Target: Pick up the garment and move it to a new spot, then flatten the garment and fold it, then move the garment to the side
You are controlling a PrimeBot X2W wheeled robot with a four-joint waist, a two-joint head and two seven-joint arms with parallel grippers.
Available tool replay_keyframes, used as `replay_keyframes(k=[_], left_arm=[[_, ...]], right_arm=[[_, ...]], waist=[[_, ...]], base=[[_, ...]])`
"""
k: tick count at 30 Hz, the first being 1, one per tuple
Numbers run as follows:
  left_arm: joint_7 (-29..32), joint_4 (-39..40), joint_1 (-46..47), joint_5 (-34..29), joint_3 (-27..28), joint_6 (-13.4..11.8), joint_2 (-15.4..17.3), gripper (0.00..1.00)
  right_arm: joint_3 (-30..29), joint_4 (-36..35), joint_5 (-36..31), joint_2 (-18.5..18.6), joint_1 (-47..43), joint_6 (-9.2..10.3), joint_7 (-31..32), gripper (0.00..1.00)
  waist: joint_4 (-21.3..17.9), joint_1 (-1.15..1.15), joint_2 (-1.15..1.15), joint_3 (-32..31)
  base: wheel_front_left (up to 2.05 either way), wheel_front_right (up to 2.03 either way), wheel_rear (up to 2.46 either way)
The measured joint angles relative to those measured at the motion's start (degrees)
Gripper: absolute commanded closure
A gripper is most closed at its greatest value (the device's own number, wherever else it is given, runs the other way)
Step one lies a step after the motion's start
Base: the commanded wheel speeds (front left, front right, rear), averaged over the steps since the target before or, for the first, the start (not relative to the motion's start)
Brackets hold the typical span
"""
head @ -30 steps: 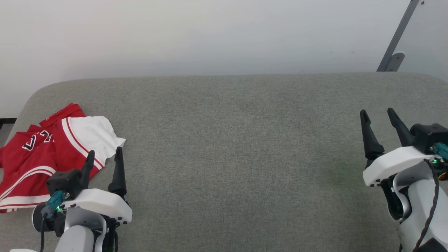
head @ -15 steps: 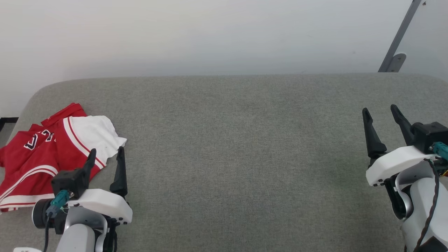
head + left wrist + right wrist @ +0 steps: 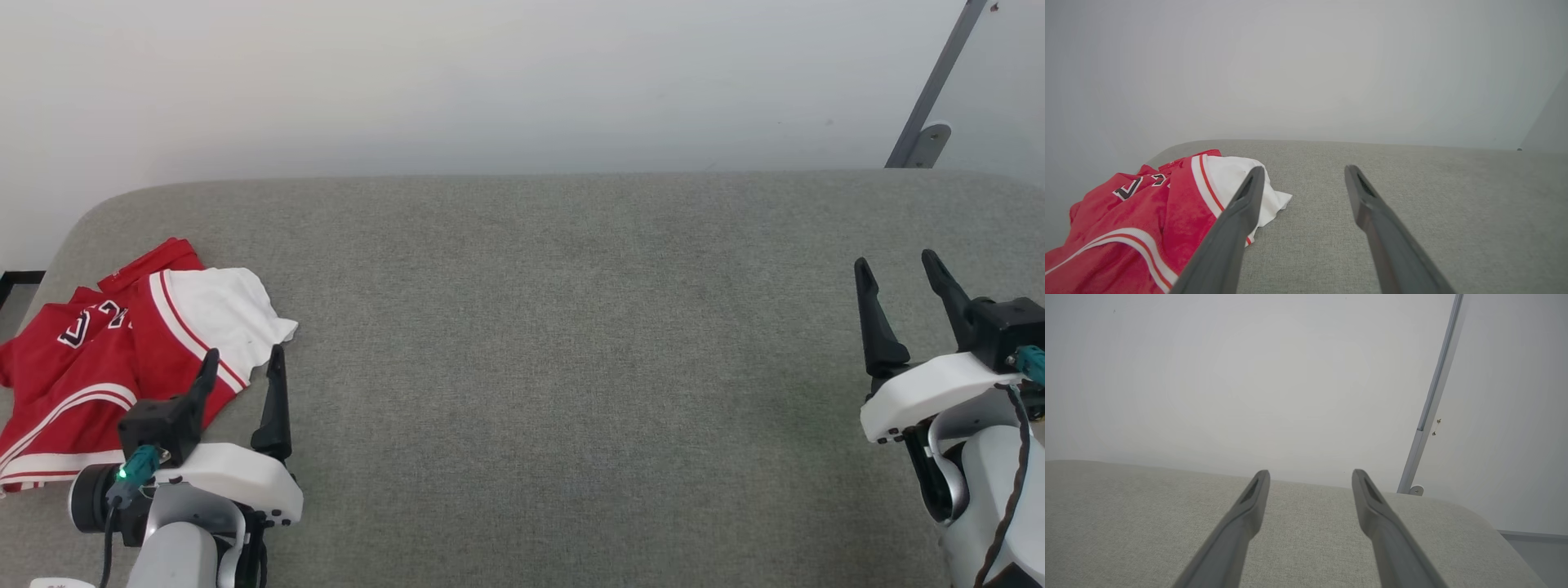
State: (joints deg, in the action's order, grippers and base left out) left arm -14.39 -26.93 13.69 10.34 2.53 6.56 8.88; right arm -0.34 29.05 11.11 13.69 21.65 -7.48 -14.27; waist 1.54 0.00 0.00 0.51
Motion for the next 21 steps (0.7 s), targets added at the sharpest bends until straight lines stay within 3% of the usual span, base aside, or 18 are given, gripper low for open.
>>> replay_keyframes(k=[21], left_arm=[[-0.6, -1.9, 0.5, -2.3, 1.5, 0.8, -1.0, 0.00]], right_arm=[[-2.3, -0.8, -0.9, -0.3, -1.1, 0.00, -0.7, 0.00]], waist=[[1.3, 0.00, 0.00, 0.0]], base=[[0.00, 0.00, 0.00]])
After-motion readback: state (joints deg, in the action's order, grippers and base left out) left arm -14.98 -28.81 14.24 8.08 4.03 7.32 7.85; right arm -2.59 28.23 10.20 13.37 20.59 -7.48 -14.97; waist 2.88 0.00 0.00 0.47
